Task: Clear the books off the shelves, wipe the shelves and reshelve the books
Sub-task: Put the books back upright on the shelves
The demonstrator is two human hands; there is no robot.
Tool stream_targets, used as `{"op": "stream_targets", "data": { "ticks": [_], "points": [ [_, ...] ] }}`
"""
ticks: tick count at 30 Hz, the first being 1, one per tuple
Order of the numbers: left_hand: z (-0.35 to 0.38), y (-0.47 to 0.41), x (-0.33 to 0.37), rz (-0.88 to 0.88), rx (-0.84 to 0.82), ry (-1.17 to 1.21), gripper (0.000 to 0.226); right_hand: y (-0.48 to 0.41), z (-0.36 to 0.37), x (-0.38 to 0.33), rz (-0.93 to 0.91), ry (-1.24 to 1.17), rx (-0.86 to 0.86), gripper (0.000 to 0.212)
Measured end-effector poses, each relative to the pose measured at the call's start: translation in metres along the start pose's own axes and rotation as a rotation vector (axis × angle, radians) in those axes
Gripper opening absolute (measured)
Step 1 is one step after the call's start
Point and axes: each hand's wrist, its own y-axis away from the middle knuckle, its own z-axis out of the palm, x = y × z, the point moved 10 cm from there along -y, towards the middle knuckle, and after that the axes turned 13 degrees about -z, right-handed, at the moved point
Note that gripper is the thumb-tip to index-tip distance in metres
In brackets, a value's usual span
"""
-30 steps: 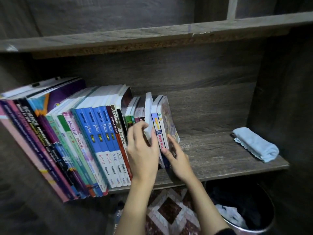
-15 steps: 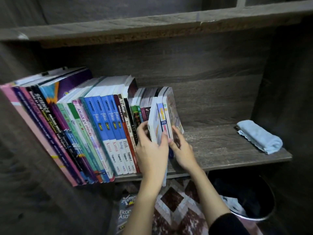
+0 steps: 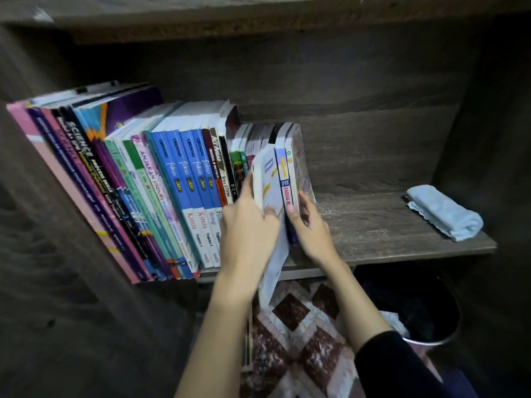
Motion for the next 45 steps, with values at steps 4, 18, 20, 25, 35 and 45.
{"op": "stream_targets", "data": {
  "ticks": [4, 18, 20, 25, 35, 45],
  "points": [
    [-0.034, 0.003, 0.009, 0.043, -0.010, -0.031, 0.036, 0.003, 0.007, -0.009, -0.008, -0.036, 0.001, 0.088],
    [-0.083, 0.006, 0.003, 0.062, 0.112, 0.017, 0.028, 0.001, 0.019, -0.027, -0.050, 0.081, 0.110, 0.098],
    [-0.083, 0.007, 0.003, 0.054, 0.118, 0.027, 0.027, 0.002, 0.018, -0.030, -0.060, 0.125, 0.099, 0.095],
    [-0.083, 0.008, 0.004, 0.049, 0.124, 0.042, 0.028, 0.005, 0.009, -0.029, -0.056, 0.233, 0.082, 0.088],
    [-0.082, 0.009, 0.007, 0.050, 0.134, 0.073, 0.027, 0.006, 0.011, -0.022, -0.033, 0.226, 0.016, 0.081],
    [-0.072, 0.014, 0.015, 0.034, 0.148, 0.121, 0.029, 0.007, 0.012, -0.019, -0.002, 0.261, 0.026, 0.080]
  ]
}}
